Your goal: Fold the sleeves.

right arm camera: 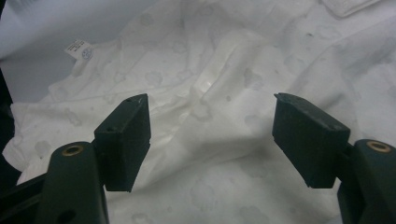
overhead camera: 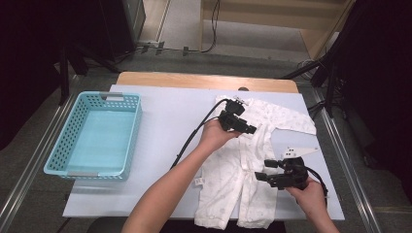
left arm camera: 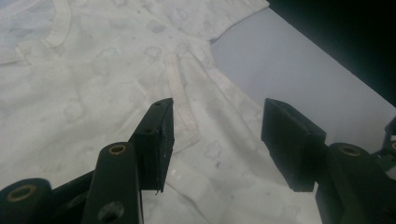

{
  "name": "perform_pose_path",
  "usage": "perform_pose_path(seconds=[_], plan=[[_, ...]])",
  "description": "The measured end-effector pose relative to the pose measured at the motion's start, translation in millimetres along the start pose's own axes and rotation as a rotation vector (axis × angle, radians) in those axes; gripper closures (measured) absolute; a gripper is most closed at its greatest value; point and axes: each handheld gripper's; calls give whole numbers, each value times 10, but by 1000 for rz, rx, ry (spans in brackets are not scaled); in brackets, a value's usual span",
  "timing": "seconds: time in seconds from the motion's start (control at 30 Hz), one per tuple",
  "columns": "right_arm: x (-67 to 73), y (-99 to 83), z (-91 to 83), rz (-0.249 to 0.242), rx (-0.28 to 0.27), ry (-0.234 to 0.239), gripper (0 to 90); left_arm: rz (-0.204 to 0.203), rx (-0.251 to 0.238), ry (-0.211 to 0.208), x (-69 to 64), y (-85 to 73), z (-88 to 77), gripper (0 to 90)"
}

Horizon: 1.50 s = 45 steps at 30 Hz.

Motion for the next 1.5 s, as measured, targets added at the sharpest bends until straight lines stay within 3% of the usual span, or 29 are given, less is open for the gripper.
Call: perform_pose_path(seconds=[0.7, 0.97, 1.2, 1.5], plan=[[-133, -15, -33, 49, 5, -28, 262, 4, -16, -29, -62, -323, -426, 401], [-214, -17, -69, 71, -1, -51, 256, 13, -18, -19, -84, -529, -606, 401], [-297, 14, -96, 127, -13, -61, 239, 18, -28, -15, -107, -680, -765, 400], [-379, 108, -115, 134, -19, -77, 240, 11, -51, -11, -109, -825, -914, 389]])
Point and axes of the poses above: each handheld gripper's, and its own axes: z roughly forward along the jaws, y roughly out of its top, x roughly to its left, and after that the axes turned 8 degrees about -y, right-handed
